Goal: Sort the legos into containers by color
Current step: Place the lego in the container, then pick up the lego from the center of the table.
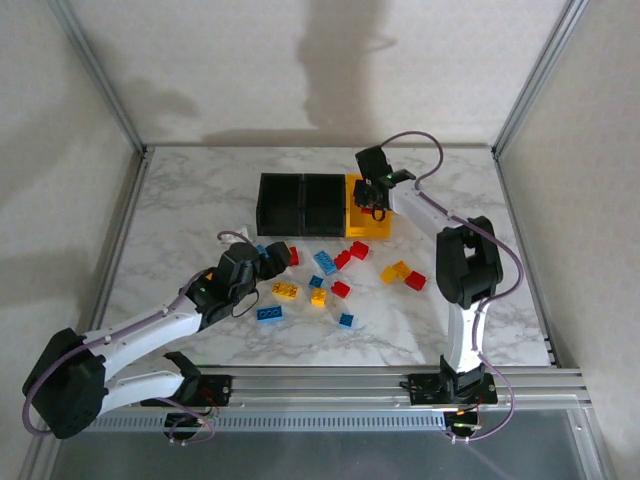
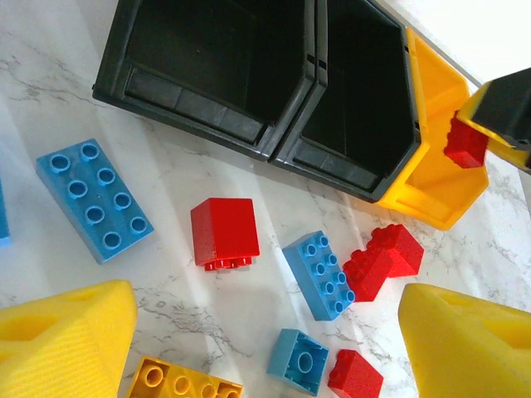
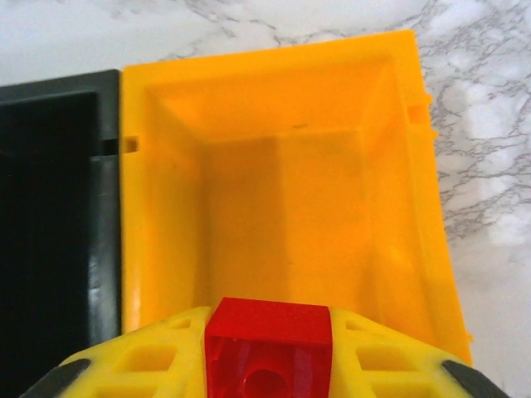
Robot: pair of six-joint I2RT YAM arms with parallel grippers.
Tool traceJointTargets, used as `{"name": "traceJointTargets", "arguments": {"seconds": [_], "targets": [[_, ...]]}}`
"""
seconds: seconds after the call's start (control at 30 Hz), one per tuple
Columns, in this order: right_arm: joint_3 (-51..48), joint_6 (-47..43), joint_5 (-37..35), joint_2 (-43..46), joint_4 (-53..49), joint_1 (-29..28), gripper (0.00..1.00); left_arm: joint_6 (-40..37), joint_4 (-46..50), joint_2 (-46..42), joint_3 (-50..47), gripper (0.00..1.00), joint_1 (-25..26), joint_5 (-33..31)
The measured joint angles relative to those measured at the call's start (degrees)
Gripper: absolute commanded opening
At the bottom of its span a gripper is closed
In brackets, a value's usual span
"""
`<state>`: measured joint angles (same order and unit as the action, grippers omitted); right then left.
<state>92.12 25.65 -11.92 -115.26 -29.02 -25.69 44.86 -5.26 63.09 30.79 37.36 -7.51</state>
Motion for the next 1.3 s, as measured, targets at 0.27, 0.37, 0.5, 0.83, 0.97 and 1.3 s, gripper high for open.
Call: {"name": "traceJointTargets", "arguments": {"seconds": [0.27, 0.37, 0.5, 0.83, 0.97, 1.3], "targets": [[0.44, -0.59, 0.74, -3.61, 1.29, 0.46, 0.32, 0.00, 0.04, -0.11, 0.00, 0.82, 0.02, -0.39], [0.35, -0.59, 1.55, -4.33, 2.51, 0.70, 0.33, 0.00, 0.09, -0.11, 0.00, 0.83, 0.07, -0.72], [0.13, -0.52, 1.70, -4.76, 3.41, 0.81, 0.36, 0.00, 0.48, -0.11, 0.00, 0.83, 0.07, -1.05], [0.13, -0.37, 2.03, -4.79, 4.11, 0.81, 0.52, 0.00, 0.61, -0.11, 0.00, 0.83, 0.07, -1.20], [0.13, -0.66, 1.64, -4.76, 4.15, 0.85, 0.53, 0.00, 0.61, -0.11, 0.00, 0.83, 0.07, -1.20], [-7.15, -0.83, 1.60, 5.07, 5.88, 0.85, 0.56, 0.37, 2.86, -0.04, 1.29, 0.82, 0.07, -1.55]]}}
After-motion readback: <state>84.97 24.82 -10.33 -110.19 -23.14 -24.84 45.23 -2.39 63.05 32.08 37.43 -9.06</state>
